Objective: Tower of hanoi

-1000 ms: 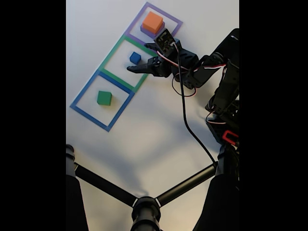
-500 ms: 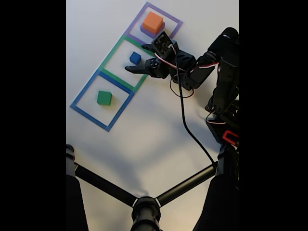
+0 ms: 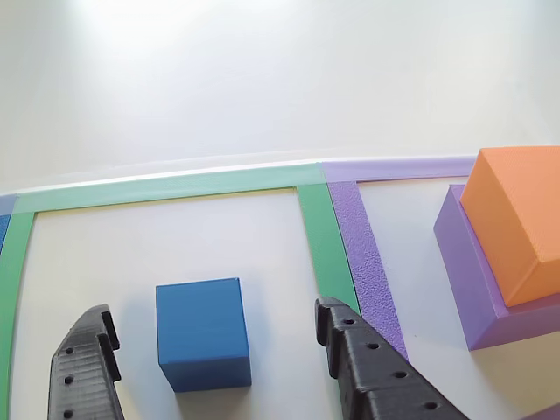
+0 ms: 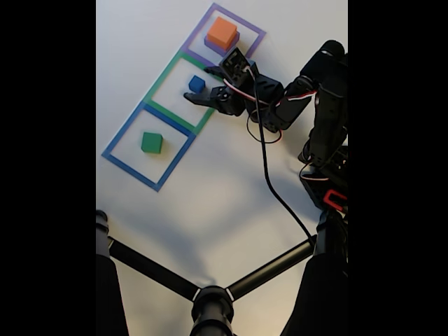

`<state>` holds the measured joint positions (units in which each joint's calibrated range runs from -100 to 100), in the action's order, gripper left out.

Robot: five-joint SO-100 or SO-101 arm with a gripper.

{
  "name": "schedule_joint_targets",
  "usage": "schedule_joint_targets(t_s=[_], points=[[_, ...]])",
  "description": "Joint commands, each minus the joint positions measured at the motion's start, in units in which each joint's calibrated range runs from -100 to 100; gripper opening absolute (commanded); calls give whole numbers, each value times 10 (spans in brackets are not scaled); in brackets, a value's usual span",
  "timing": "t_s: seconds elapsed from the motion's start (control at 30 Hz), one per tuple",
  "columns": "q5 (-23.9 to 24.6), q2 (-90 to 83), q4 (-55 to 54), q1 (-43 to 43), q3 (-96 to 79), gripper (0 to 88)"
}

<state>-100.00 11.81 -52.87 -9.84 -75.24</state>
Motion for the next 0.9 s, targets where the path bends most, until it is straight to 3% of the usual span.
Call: schedule_joint_targets(t_s=[0.0, 0.53, 0.87], points=[[0, -6, -20, 7, 11, 211], [0, 1, -25, 7, 8, 67], [0, 1, -25, 13, 7, 49]])
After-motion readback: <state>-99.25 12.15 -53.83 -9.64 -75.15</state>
